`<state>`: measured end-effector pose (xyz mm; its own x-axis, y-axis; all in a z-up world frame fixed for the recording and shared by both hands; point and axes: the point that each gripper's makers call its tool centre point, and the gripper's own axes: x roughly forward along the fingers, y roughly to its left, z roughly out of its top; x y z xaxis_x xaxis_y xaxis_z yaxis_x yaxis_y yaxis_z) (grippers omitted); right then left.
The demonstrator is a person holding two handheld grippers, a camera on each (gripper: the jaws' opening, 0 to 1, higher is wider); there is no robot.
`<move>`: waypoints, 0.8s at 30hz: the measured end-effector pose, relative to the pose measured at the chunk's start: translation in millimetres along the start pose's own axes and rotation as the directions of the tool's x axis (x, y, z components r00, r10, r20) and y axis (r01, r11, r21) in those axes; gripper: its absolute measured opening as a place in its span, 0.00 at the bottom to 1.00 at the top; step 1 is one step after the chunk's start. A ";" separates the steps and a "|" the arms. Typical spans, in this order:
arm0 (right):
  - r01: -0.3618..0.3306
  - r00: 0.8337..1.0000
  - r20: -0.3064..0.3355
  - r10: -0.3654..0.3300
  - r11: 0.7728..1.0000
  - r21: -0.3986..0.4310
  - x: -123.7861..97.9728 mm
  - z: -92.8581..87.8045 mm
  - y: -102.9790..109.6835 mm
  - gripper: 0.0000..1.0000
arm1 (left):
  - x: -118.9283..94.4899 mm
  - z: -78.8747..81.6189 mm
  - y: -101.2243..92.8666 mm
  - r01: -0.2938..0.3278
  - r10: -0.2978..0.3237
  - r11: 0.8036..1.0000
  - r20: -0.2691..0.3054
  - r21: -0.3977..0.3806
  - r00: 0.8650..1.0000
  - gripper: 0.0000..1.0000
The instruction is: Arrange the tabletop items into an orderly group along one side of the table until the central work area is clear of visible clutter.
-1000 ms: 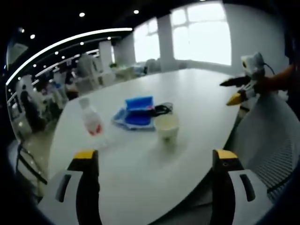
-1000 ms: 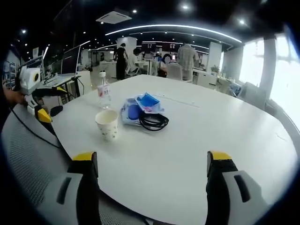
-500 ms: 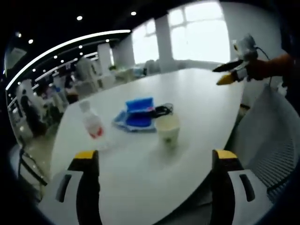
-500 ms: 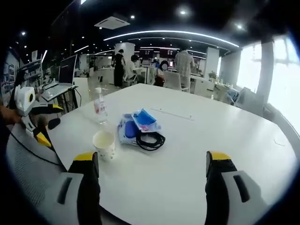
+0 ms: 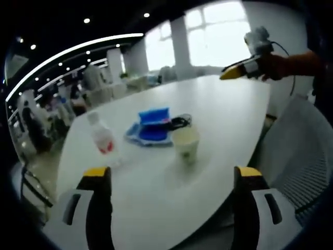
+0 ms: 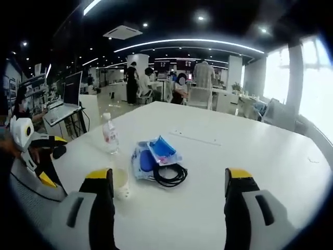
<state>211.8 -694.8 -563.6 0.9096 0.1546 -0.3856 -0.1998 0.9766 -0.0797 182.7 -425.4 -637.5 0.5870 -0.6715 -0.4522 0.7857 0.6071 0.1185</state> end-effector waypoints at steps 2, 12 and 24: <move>-0.002 1.000 0.001 0.002 1.000 0.013 4.0 0.4 -0.5 0.88 | 0.1 0.1 -0.7 0.003 -0.003 1.000 0.001 -0.005 1.000 0.95; -0.001 1.000 -0.016 0.001 0.999 0.044 31.4 -5.4 -5.7 0.86 | -0.1 -3.3 0.3 0.001 -0.001 1.000 -0.015 -0.005 1.000 0.93; -0.006 0.998 -0.057 0.010 0.998 0.057 64.7 -17.6 -11.8 0.82 | -1.0 -4.7 2.1 -0.003 0.002 1.000 -0.019 -0.025 1.000 0.90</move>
<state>266.7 -698.9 -603.8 0.8854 0.1552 -0.4382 -0.1843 0.9826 -0.0243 182.9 -421.4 -641.0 0.5851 -0.6620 -0.4684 0.7789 0.6194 0.0976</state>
